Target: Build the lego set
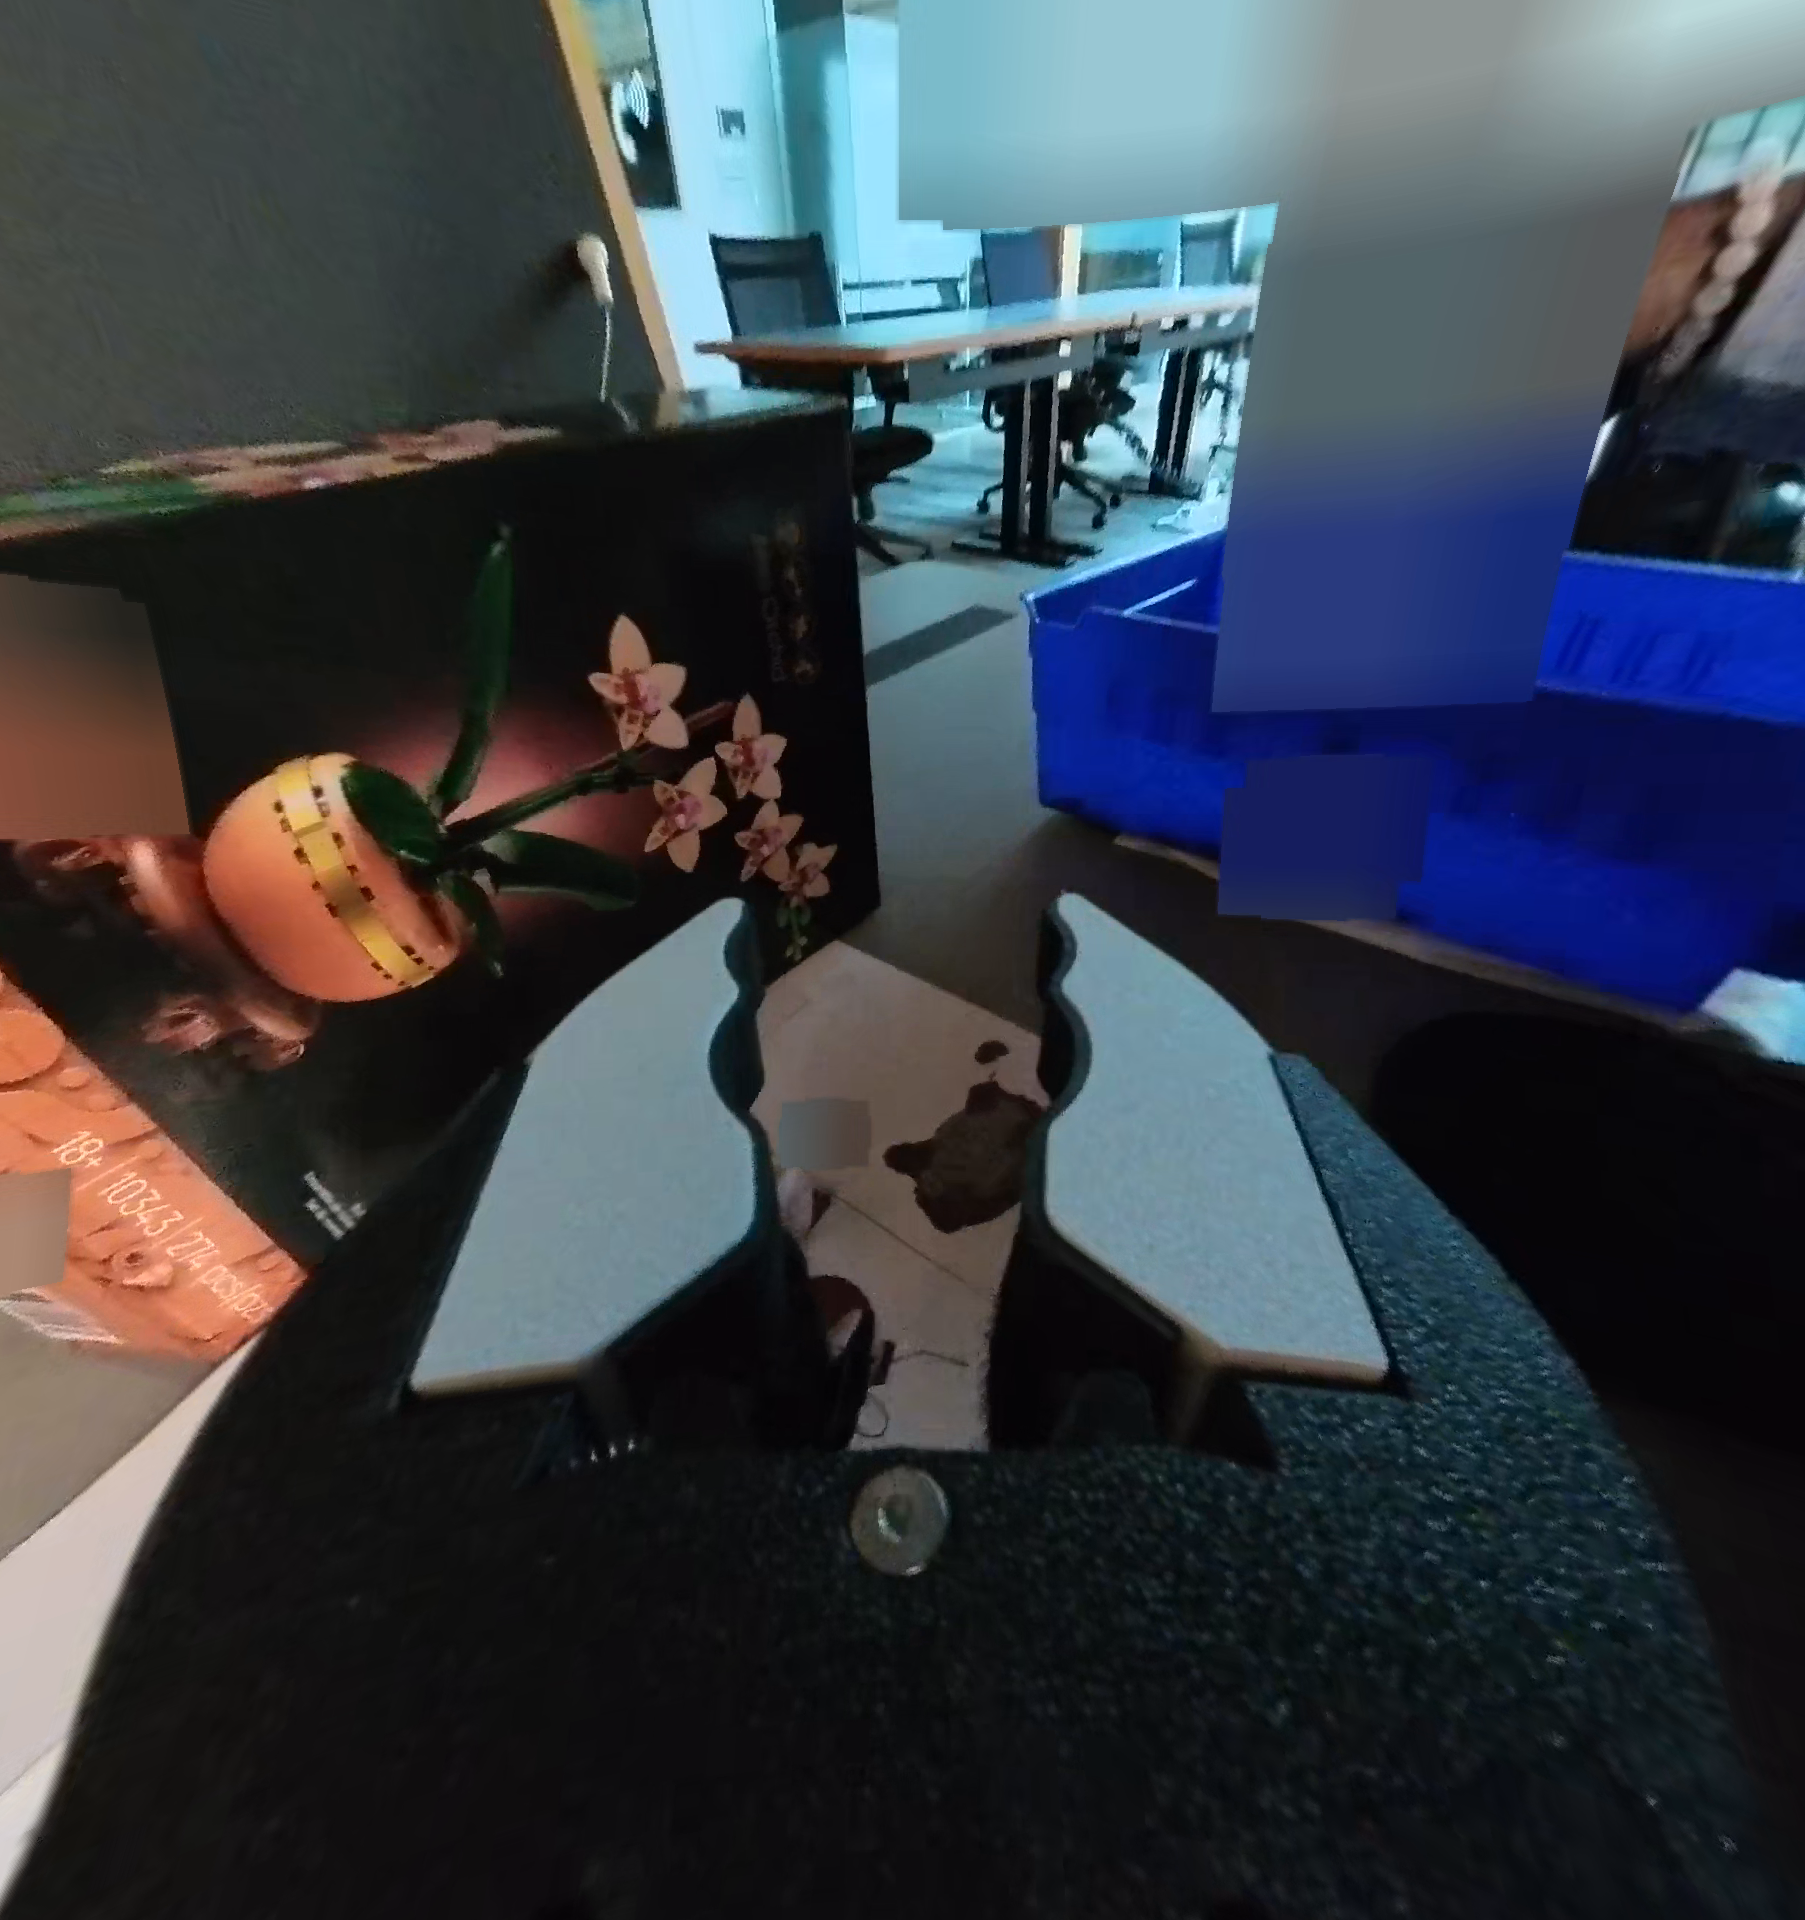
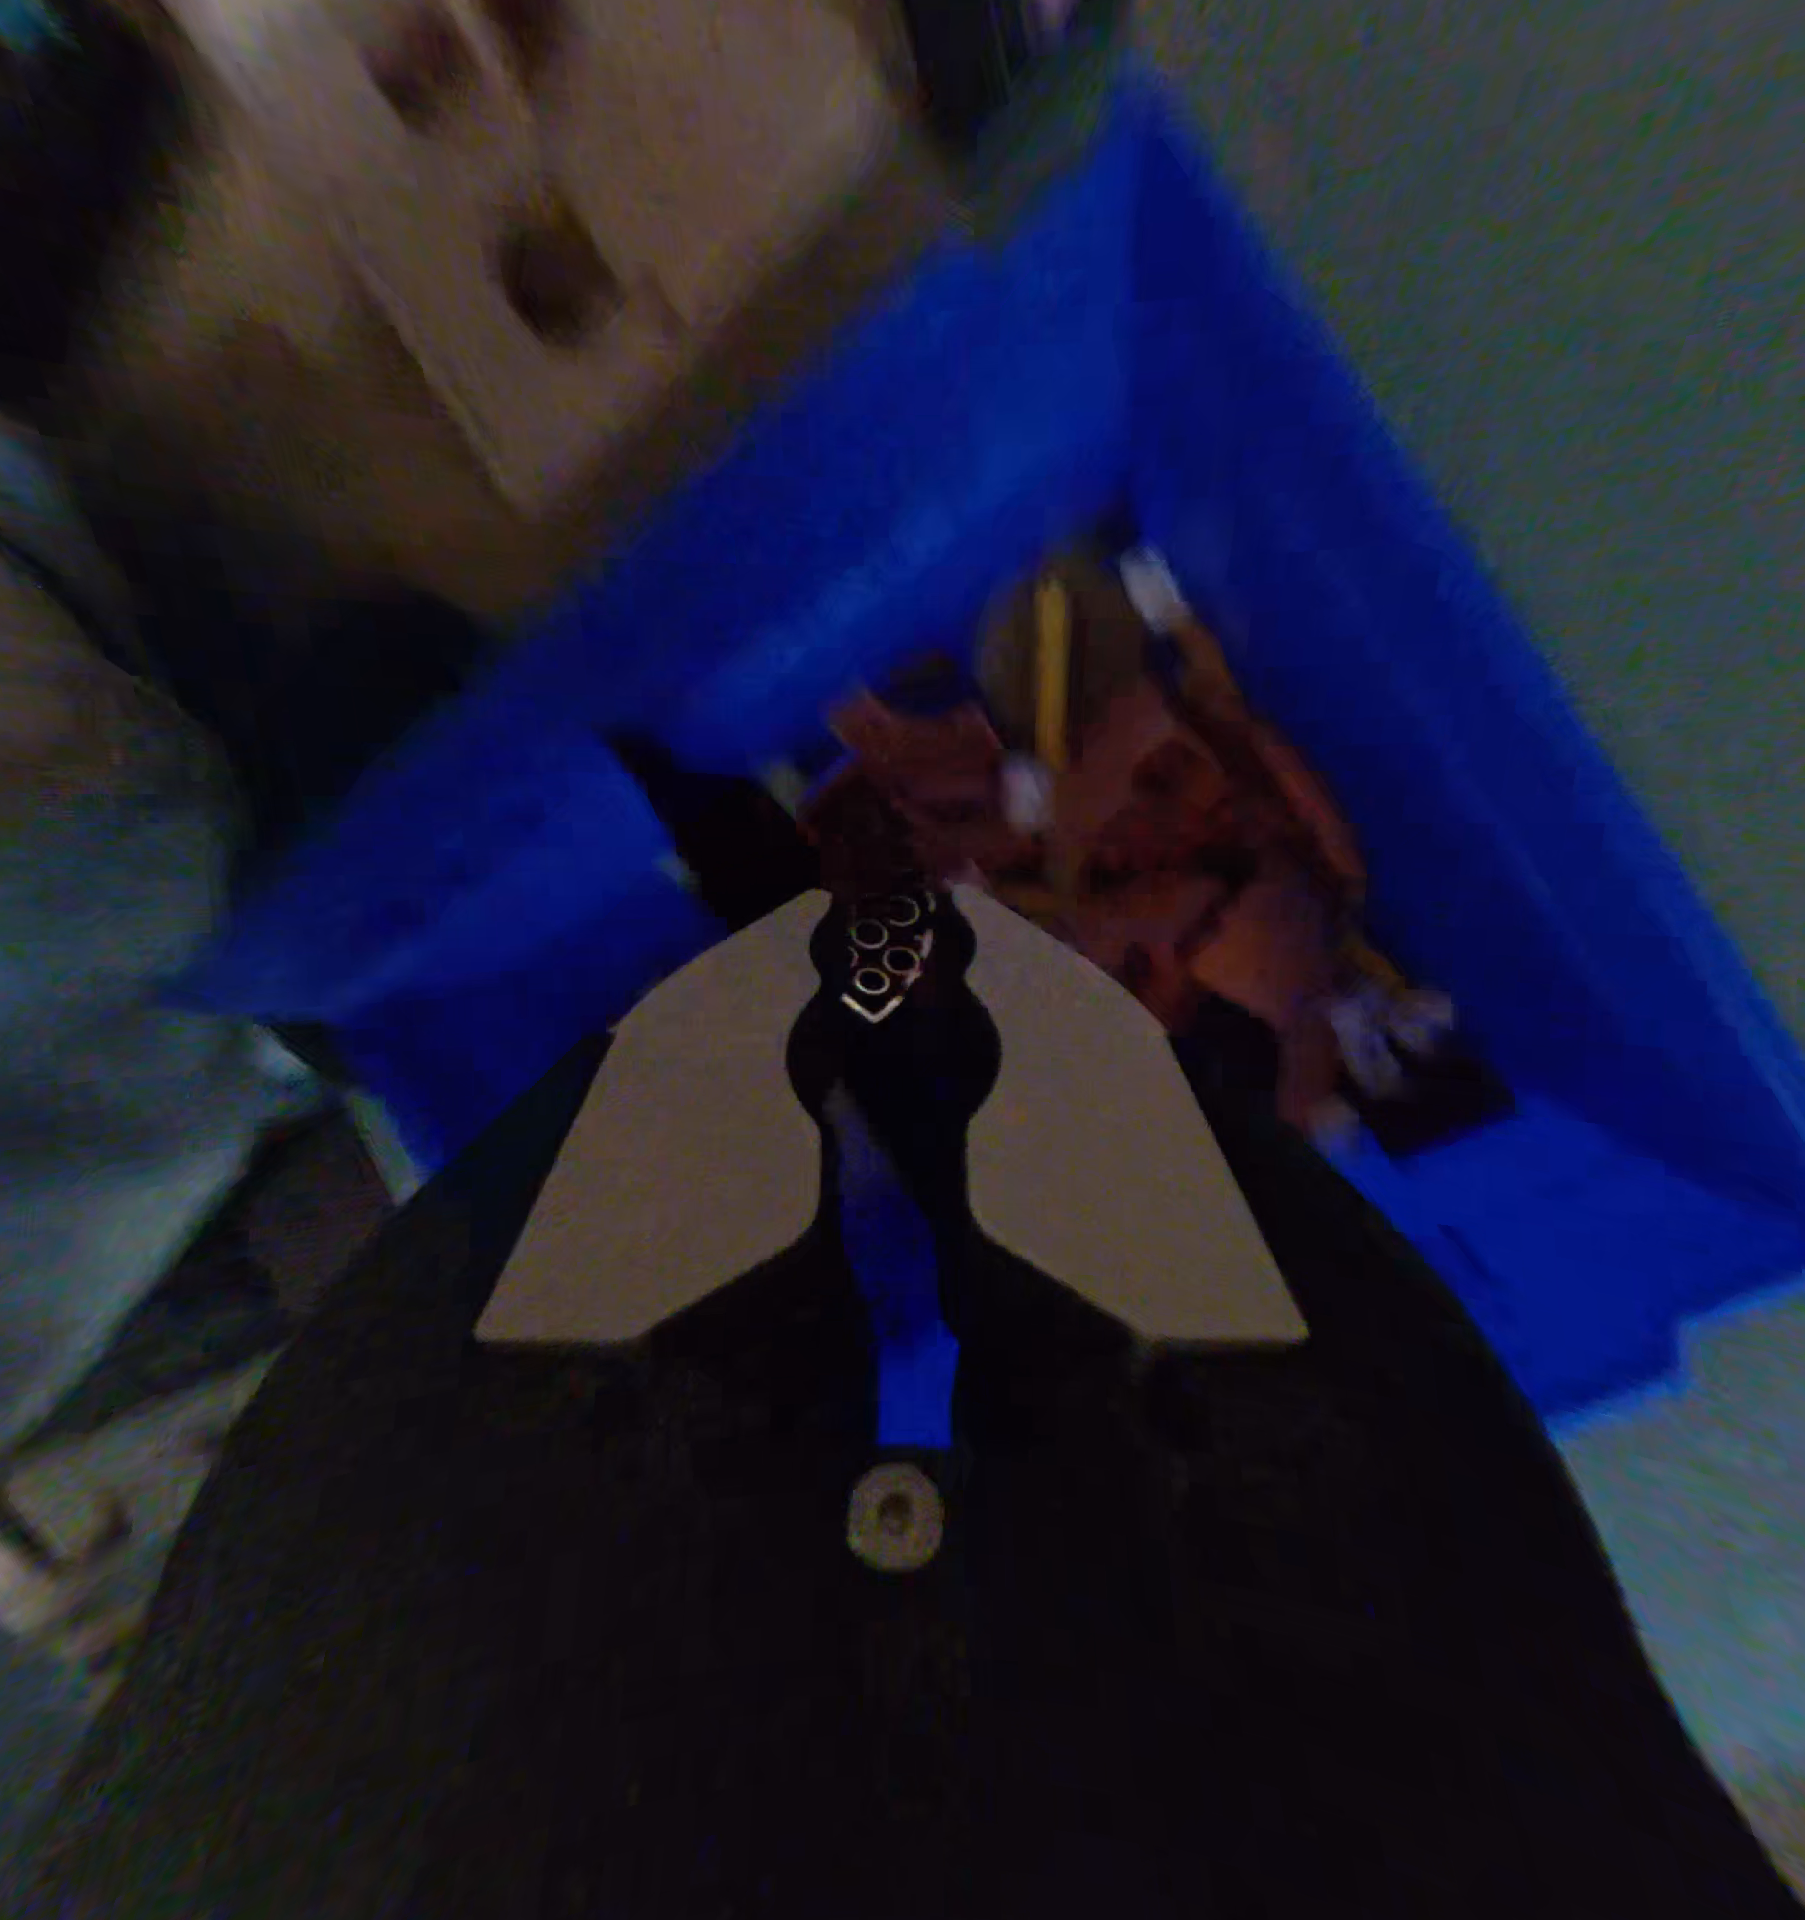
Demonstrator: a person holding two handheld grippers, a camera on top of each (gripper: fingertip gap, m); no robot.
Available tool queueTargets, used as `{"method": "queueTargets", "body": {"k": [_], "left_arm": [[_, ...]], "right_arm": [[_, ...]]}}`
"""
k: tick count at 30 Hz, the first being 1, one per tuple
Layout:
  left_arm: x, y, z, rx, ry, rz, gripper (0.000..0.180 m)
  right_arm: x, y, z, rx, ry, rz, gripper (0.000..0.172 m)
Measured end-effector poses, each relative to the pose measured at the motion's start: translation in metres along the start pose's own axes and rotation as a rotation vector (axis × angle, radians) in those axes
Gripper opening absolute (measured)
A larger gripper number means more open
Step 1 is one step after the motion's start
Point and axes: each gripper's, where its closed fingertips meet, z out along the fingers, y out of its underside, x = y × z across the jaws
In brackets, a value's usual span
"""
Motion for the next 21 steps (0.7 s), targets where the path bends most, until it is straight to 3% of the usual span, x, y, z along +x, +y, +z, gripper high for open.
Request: {"method": "queueTargets", "body": {"k": [4, 9, 12, 15, 21], "left_arm": [[0.008, -0.015, -0.015, 0.097, 0.048, -0.047, 0.05], [0.029, -0.043, -0.036, 0.257, 0.213, -0.276, 0.051], [0.051, -0.062, -0.053, 0.298, 0.43, -0.439, 0.052], [0.067, -0.064, -0.074, 0.232, 0.605, -0.532, 0.057], [0.059, -0.056, -0.116, 0.181, 0.656, -0.569, 0.051]], "right_arm": [[-0.08, -0.082, -0.041, 0.626, -0.353, 0.084, 0.014], [-0.186, -0.142, -0.041, 1.164, -0.436, -0.108, 0.014], [-0.237, -0.164, 0.004, 1.289, -0.443, -0.184, 0.014], [-0.273, -0.182, 0.04, 1.401, -0.524, -0.197, 0.013], [-0.316, -0.2, 0.104, 1.311, -0.498, -0.326, 0.014]]}}
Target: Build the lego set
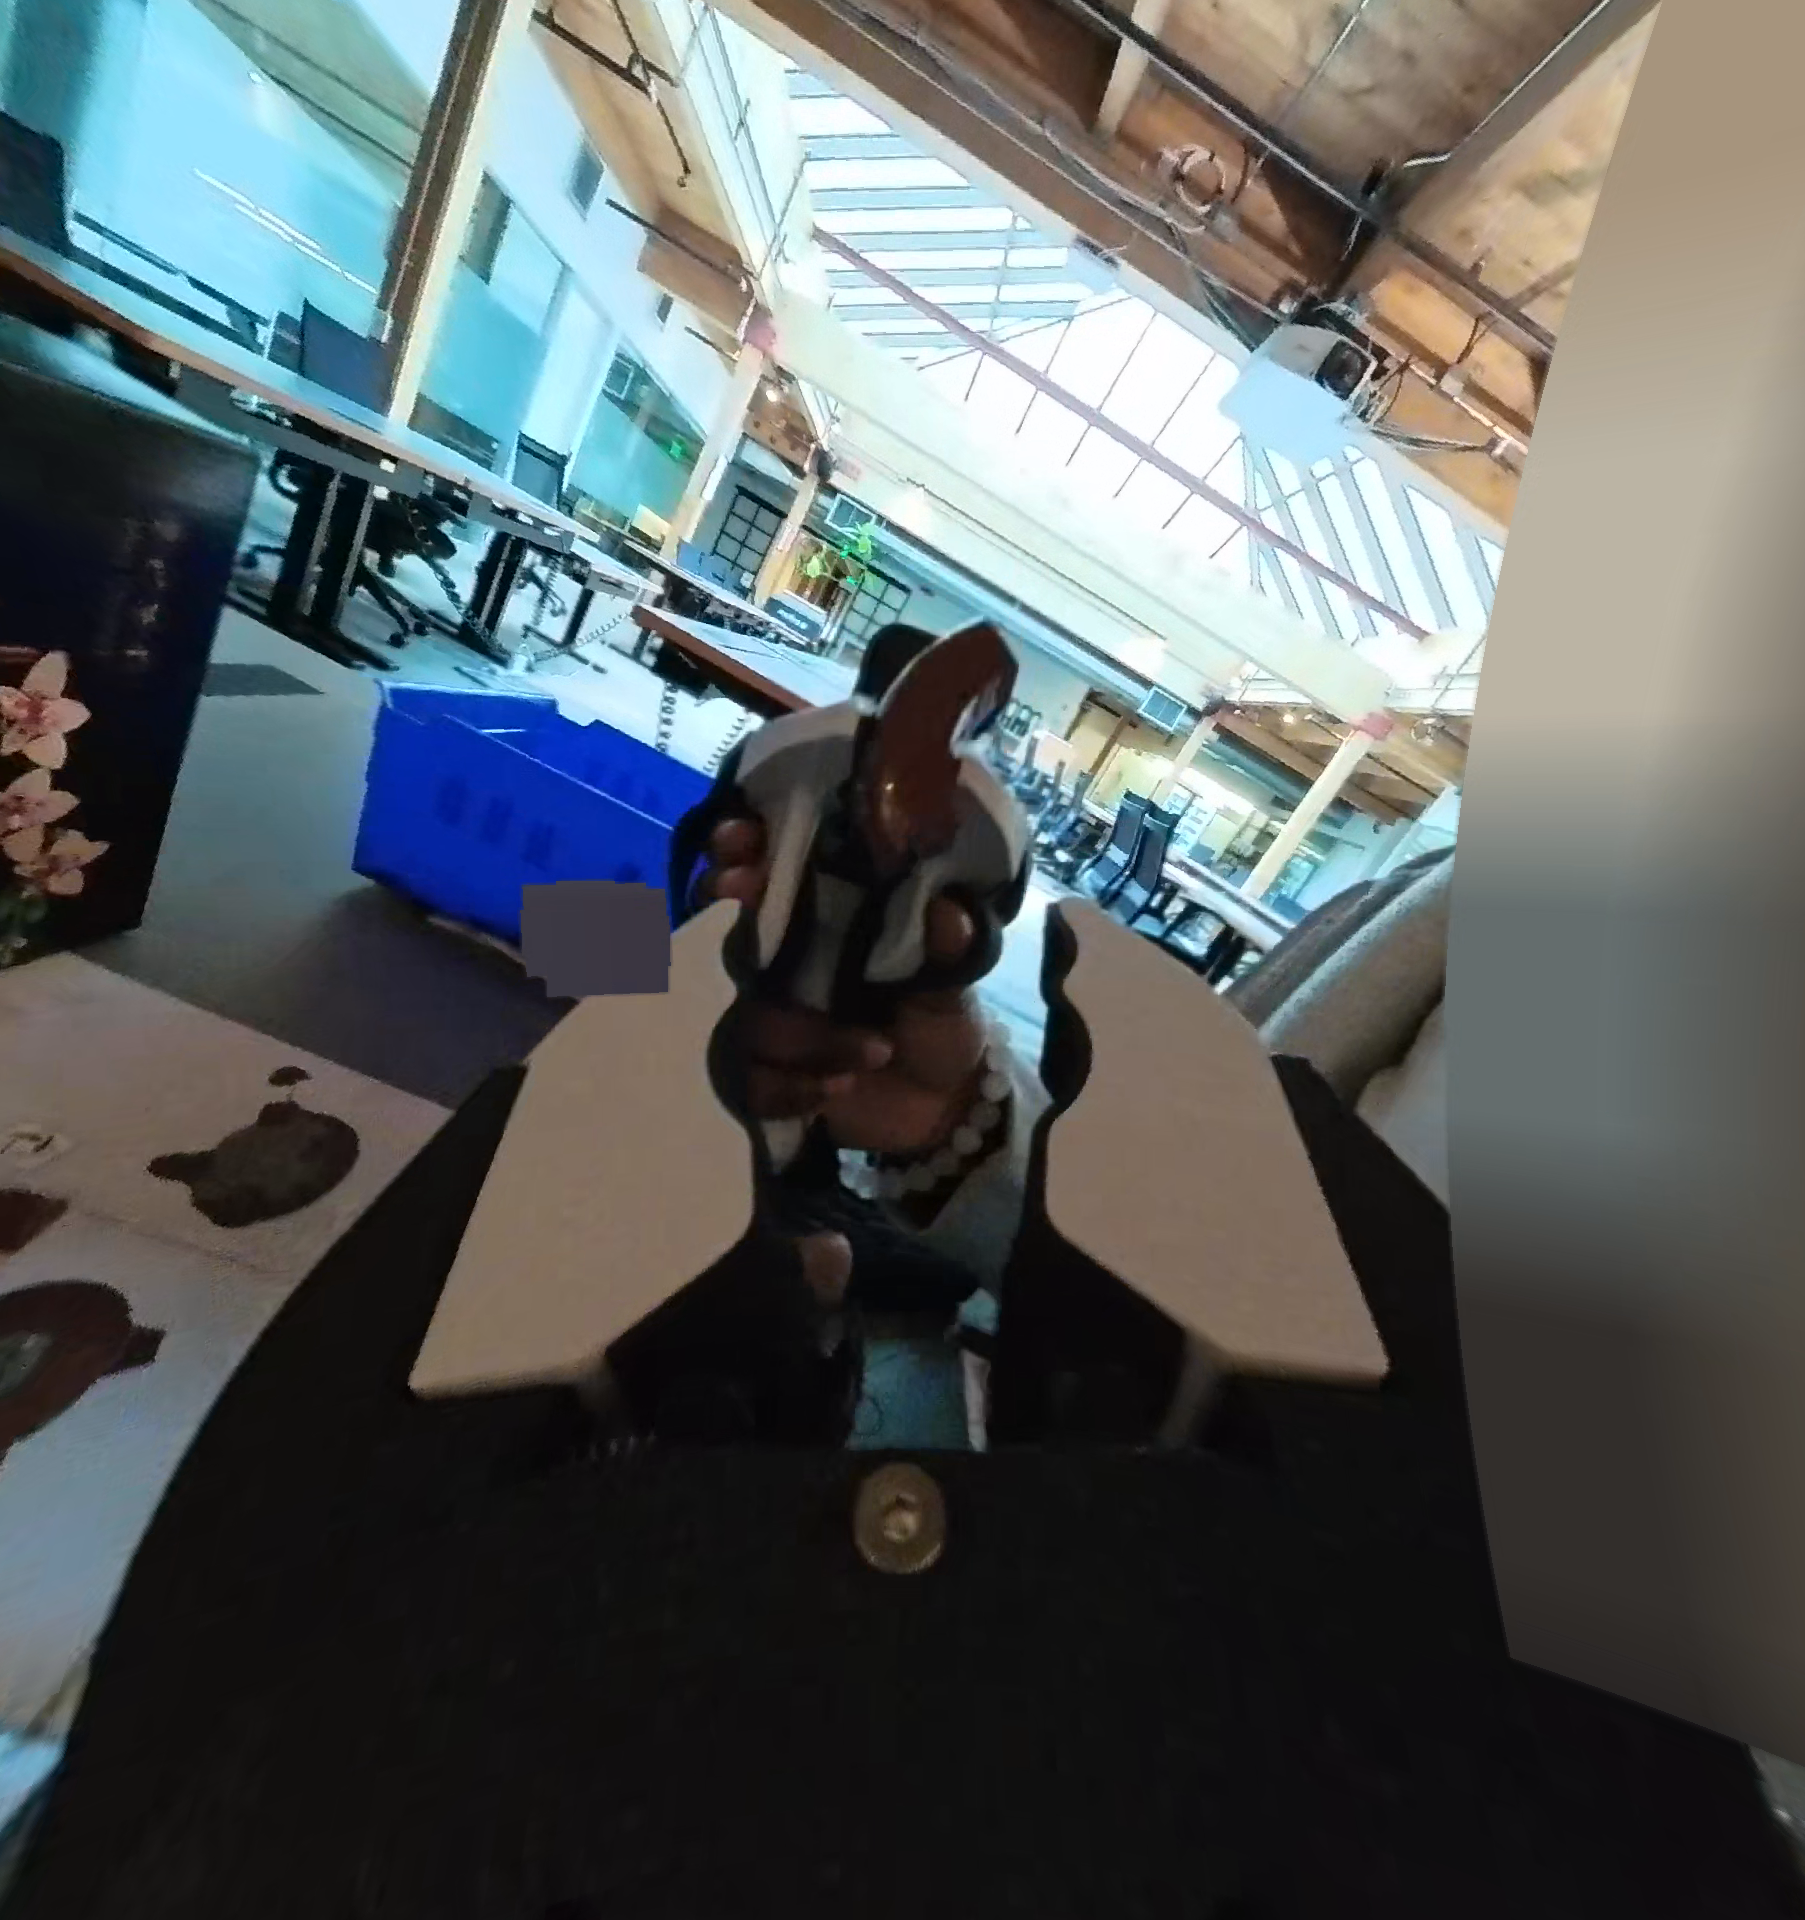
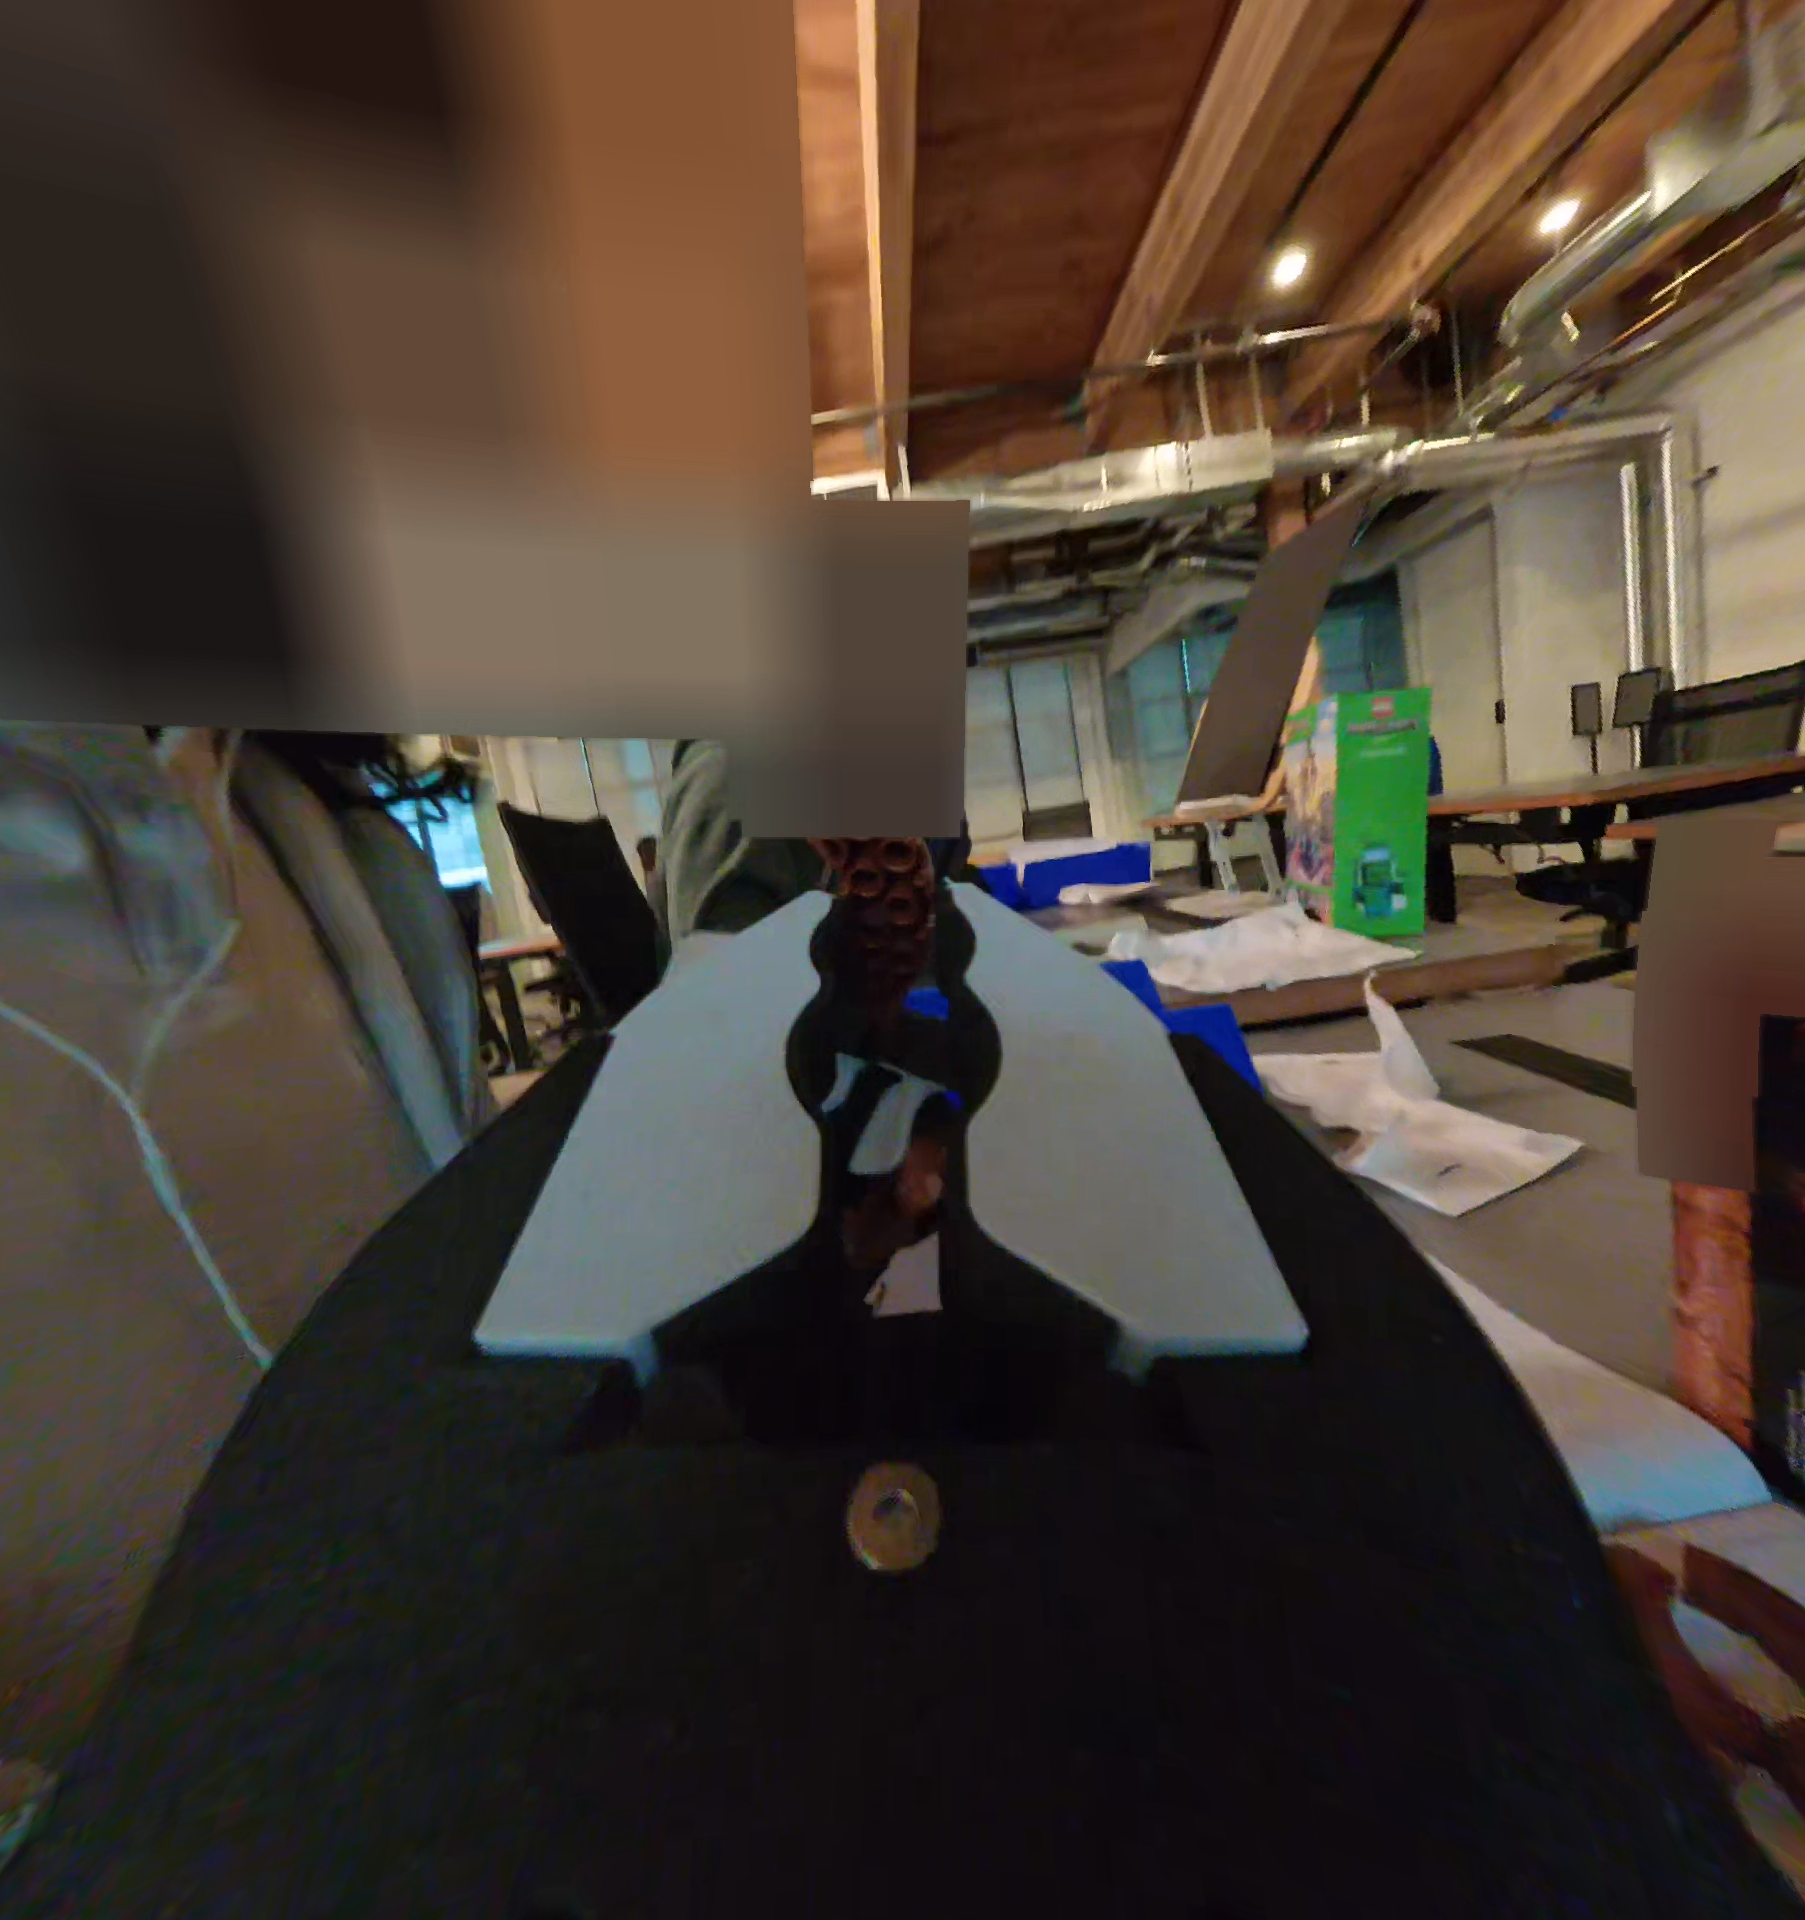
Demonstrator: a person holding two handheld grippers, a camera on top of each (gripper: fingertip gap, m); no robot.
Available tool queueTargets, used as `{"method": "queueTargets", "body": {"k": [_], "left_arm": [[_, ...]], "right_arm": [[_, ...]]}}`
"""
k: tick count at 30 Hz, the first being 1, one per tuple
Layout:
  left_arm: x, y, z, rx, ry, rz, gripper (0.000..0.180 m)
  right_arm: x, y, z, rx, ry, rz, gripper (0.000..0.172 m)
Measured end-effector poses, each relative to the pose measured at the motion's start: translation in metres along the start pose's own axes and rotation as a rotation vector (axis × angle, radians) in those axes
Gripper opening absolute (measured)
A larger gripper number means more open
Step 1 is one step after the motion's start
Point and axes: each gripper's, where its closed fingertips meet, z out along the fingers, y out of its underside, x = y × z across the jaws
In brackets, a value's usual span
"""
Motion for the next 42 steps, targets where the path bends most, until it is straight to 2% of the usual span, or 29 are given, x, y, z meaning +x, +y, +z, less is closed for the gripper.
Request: {"method": "queueTargets", "body": {"k": [4, 7, 9, 12, 13, 15, 18, 20, 22, 26, 29, 30, 34, 35, 37, 38, 42], "left_arm": [[0.01, -0.001, -0.015, 0.009, 0.039, -0.006, 0.044], [0.01, -0.003, -0.02, 0.029, 0.043, 0.032, 0.024], [0.011, -0.002, -0.022, 0.023, 0.048, 0.057, 0.018], [0.005, 0.006, -0.025, -0.04, -0.014, 0.163, 0.018], [0.0, 0.009, -0.027, -0.061, -0.054, 0.193, 0.018], [-0.019, 0.017, -0.034, -0.144, -0.185, 0.276, 0.018], [-0.056, 0.037, -0.052, -0.356, -0.427, 0.421, 0.018], [-0.074, 0.048, -0.061, -0.498, -0.543, 0.521, 0.018], [-0.082, 0.058, -0.063, -0.604, -0.586, 0.591, 0.018], [-0.085, 0.07, -0.057, -0.695, -0.577, 0.646, 0.018], [-0.086, 0.075, -0.055, -0.724, -0.561, 0.645, 0.018], [-0.086, 0.078, -0.055, -0.735, -0.551, 0.639, 0.018], [-0.09, 0.084, -0.052, -0.738, -0.53, 0.613, 0.019], [-0.093, 0.083, -0.052, -0.726, -0.543, 0.605, 0.024], [-0.105, 0.078, -0.058, -0.706, -0.607, 0.598, 0.045], [-0.111, 0.074, -0.063, -0.69, -0.648, 0.59, 0.049], [-0.124, 0.055, -0.08, -0.526, -0.755, 0.537, 0.051]], "right_arm": [[-0.008, 0.019, 0.017, -0.083, -0.032, -0.025, 0.014], [-0.012, 0.025, 0.023, -0.107, -0.064, 0.0, 0.014], [-0.015, 0.026, 0.024, -0.105, -0.086, 0.037, 0.014], [-0.015, 0.036, 0.017, -0.21, -0.093, 0.034, 0.016], [-0.013, 0.038, 0.012, -0.26, -0.079, 0.029, 0.026], [-0.002, 0.041, -0.002, -0.374, -0.007, 0.01, 0.041], [0.016, 0.046, -0.019, -0.577, 0.142, -0.091, 0.039], [0.023, 0.061, -0.026, -0.778, 0.199, -0.141, 0.035], [0.024, 0.08, -0.027, -0.935, 0.201, -0.159, 0.032], [0.035, 0.107, -0.03, -1.07, 0.215, -0.18, 0.03], [0.038, 0.12, -0.037, -1.123, 0.205, -0.178, 0.023], [0.041, 0.121, -0.039, -1.129, 0.221, -0.195, 0.015], [0.046, 0.127, -0.047, -1.129, 0.231, -0.176, 0.014], [0.05, 0.127, -0.05, -1.124, 0.251, -0.172, 0.014], [0.069, 0.125, -0.063, -1.122, 0.344, -0.163, 0.015], [0.08, 0.124, -0.071, -1.114, 0.405, -0.15, 0.014], [0.121, 0.128, -0.094, -1.056, 0.619, -0.086, 0.014]]}}
